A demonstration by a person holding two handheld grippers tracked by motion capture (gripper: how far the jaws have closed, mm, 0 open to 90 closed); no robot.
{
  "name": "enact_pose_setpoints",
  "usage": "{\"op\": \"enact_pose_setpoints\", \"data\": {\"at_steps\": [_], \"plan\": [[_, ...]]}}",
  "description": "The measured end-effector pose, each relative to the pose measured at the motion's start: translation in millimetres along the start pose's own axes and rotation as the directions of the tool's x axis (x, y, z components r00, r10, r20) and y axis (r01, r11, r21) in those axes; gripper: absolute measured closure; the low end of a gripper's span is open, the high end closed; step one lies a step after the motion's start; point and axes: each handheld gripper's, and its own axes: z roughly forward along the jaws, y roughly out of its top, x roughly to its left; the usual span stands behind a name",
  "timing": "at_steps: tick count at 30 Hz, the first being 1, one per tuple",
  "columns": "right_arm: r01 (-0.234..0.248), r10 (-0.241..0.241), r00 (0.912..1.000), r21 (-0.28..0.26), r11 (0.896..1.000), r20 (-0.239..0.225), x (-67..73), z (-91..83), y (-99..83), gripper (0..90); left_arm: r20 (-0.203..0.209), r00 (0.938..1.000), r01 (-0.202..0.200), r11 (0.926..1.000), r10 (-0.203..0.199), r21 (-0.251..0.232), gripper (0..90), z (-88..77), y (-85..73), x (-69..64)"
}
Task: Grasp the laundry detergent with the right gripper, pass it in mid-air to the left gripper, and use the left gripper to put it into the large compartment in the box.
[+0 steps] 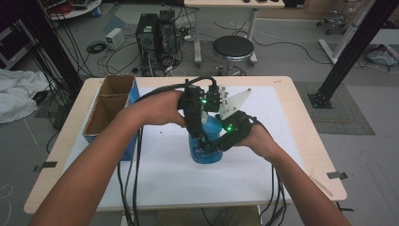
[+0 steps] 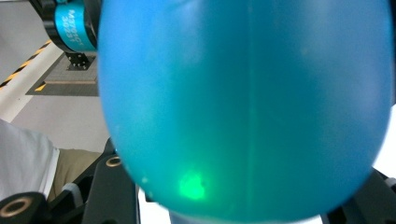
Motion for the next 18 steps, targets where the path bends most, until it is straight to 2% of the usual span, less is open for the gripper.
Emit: {"op": "enact_pose_setpoints", "data": {"at_steps": [5, 11, 18], "plan": [[-0.003, 0.003, 1.0000, -0.006, 1.000, 0.001, -0.2, 0.2, -0.4, 44.1, 0.003, 1.0000, -0.008, 1.0000, 0.008, -0.002, 36.6, -0.6, 0.2, -1.4], [0.001, -0.001, 1.0000, -0.005, 1.000, 0.000, -0.3, 0.3, -1.1, 44.0, 0.001, 0.9999, -0.011, 0.9999, 0.011, 0.003, 37.0, 0.0, 0.8, -2.1], [0.022, -0.022, 0.9998, -0.008, 1.000, 0.003, 2.8, -2.5, 0.2, 43.6, -0.003, 1.0000, 0.006, 1.0000, -0.006, 0.000, 37.5, -3.4, 6.5, -5.7]]}}
